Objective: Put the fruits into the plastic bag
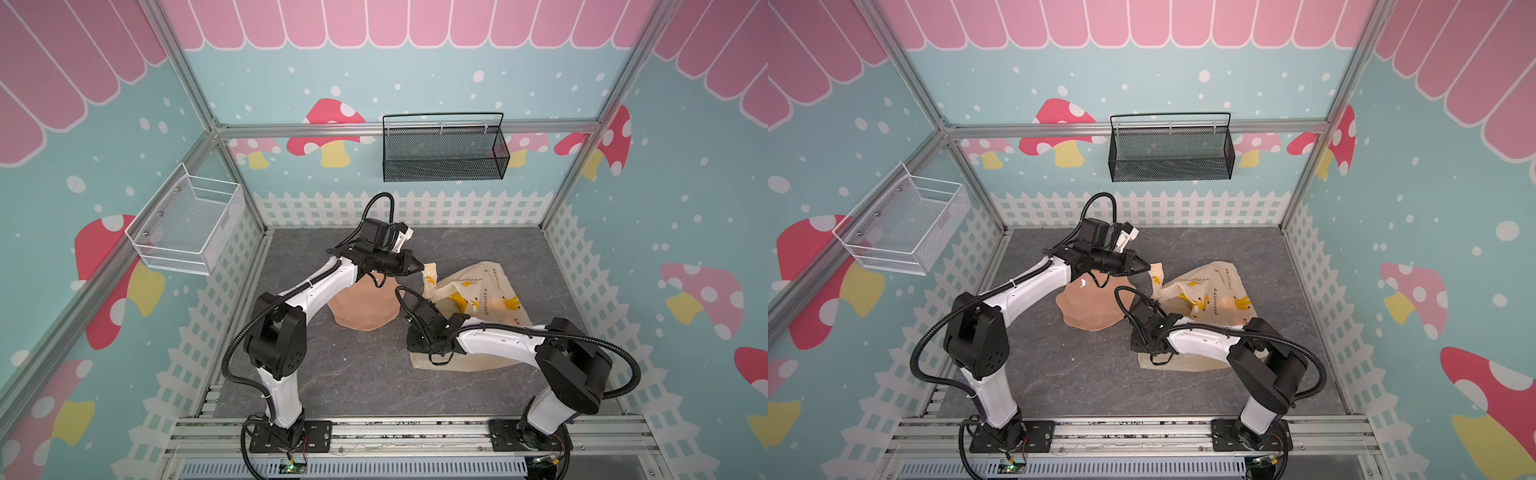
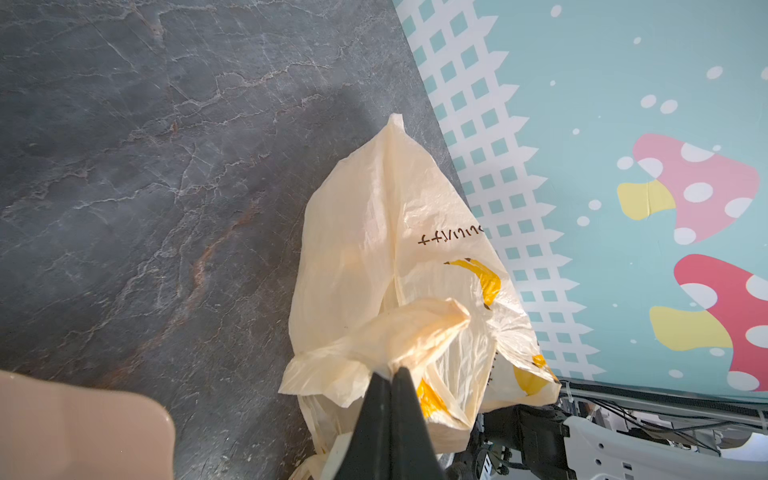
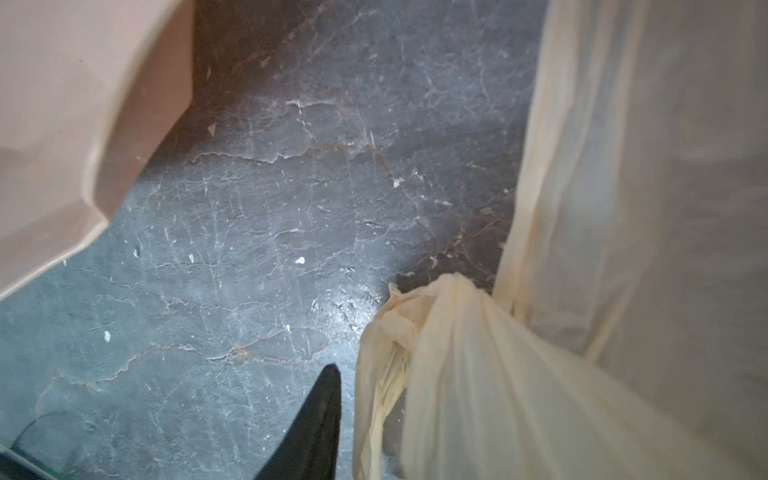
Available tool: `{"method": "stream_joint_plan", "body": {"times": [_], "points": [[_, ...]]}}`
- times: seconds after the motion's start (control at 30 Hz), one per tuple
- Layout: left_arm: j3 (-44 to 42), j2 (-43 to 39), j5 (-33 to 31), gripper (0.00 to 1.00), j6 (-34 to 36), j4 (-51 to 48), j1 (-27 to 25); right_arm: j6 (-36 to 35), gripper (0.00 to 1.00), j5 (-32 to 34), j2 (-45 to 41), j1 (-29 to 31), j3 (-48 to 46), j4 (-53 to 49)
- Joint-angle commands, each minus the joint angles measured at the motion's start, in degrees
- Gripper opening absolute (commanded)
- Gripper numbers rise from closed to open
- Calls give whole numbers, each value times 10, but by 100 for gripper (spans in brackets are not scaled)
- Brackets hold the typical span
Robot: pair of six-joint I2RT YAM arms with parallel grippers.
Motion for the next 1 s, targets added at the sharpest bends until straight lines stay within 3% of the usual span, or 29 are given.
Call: {"method": "stream_joint_plan", "body": {"times": [0.0, 0.2, 0.43, 0.6, 0.77, 0.97], "points": [[-4, -14, 6, 0, -5, 14, 4, -23, 29, -18, 12, 2, 7, 3], [-5, -12, 7, 0, -5, 15, 3, -27, 22, -21, 21, 5, 9, -3], [-2, -10, 9, 0, -7, 16, 3, -12, 0, -9, 2, 5, 8, -13], [10, -8, 12, 0, -22, 17, 10, -20, 0, 10, -58, 5, 33, -21], [36, -18, 13, 0, -80, 39, 30, -53, 0, 31, -139, 3, 80, -21], [133, -11, 6, 0, -142, 20, 63, -87, 0, 71, -253, -19, 132, -62]]}}
